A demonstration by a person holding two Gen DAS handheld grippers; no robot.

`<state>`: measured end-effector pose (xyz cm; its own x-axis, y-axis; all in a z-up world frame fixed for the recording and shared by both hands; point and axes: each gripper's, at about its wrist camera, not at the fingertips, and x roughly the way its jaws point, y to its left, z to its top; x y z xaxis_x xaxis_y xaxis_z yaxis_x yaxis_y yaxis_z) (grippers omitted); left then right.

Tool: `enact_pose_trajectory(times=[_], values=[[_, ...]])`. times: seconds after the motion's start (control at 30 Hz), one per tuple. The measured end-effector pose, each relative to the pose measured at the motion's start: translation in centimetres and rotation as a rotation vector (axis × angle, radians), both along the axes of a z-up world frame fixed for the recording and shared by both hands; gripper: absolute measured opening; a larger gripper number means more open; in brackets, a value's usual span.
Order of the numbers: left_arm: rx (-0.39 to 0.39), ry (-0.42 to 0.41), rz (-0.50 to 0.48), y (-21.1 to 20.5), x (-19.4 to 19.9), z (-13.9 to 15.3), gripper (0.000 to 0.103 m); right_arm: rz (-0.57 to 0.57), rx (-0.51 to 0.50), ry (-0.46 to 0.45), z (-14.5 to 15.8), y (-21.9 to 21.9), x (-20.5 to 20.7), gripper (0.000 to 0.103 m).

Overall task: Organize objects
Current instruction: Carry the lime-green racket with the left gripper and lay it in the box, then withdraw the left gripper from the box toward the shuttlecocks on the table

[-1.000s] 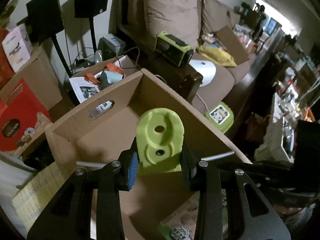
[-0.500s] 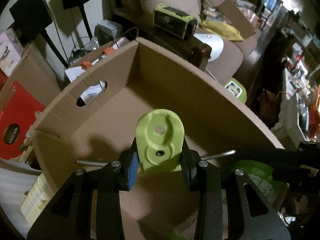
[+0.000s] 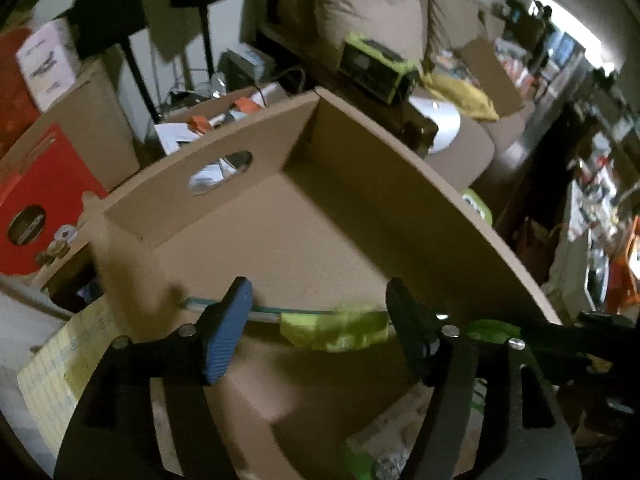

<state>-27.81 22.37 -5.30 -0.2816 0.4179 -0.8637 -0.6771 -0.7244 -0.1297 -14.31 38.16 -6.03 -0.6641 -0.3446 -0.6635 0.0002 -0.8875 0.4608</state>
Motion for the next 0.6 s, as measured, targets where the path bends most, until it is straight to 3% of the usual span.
enact_pose_trajectory(times=[0.33, 0.4, 0.6], values=[[0.080, 0.020, 0.110, -6.6, 3.1, 3.3, 0.080, 0.044, 0.000, 0.010, 0.5, -2.1, 0.6, 0.029], [0.069, 0.041, 0.136, -7.8, 3.9, 3.6, 0.086, 0.051, 0.007, 0.014, 0.7, -2.6, 0.6, 0.032], [0.049, 0.070, 0.212, -11.1, 6.4, 3.4, 0.087, 0.073, 0.045, 0.028, 1.3, -3.9, 1.0, 0.043]])
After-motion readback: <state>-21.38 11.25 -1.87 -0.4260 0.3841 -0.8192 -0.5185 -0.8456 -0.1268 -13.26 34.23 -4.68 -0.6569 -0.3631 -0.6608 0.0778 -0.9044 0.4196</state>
